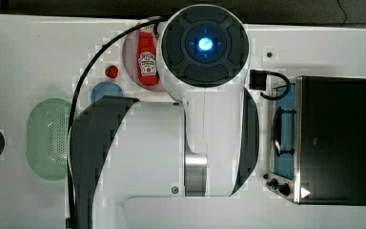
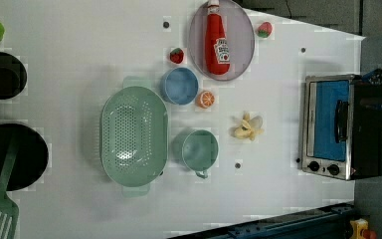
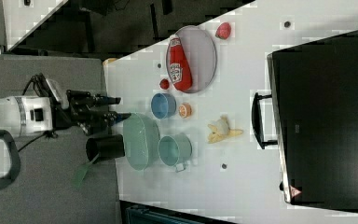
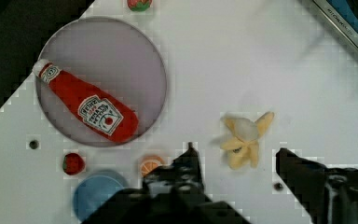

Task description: Pick banana from table and place on oven.

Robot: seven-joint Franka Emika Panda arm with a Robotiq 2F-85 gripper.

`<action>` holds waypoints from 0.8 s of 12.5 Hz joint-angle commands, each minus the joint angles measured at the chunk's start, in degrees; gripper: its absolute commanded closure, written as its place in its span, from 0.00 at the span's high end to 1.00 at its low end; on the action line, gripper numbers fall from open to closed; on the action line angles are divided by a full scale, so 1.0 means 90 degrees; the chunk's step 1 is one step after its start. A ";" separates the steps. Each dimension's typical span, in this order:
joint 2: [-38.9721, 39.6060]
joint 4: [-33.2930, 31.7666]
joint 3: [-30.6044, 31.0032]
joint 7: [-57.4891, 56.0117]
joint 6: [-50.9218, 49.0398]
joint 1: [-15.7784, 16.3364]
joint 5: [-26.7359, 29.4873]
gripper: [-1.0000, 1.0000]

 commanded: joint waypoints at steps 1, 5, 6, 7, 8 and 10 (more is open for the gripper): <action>-0.2892 -0.1587 -0.0085 0.0212 -0.1157 -0.0234 0.0029 0.79; -0.2803 -0.1611 -0.0072 0.0211 -0.1091 -0.0232 0.0030 1.00; -0.2702 -0.1653 -0.0073 0.0211 -0.1024 -0.0232 0.0030 1.00; -0.2556 -0.1711 -0.0072 0.0211 -0.0945 -0.0232 0.0030 1.00; -0.2371 -0.1787 -0.0072 0.0211 -0.0839 -0.0232 0.0029 1.00; -0.1901 -0.1970 -0.0073 0.0211 -0.0474 -0.0232 0.0030 1.00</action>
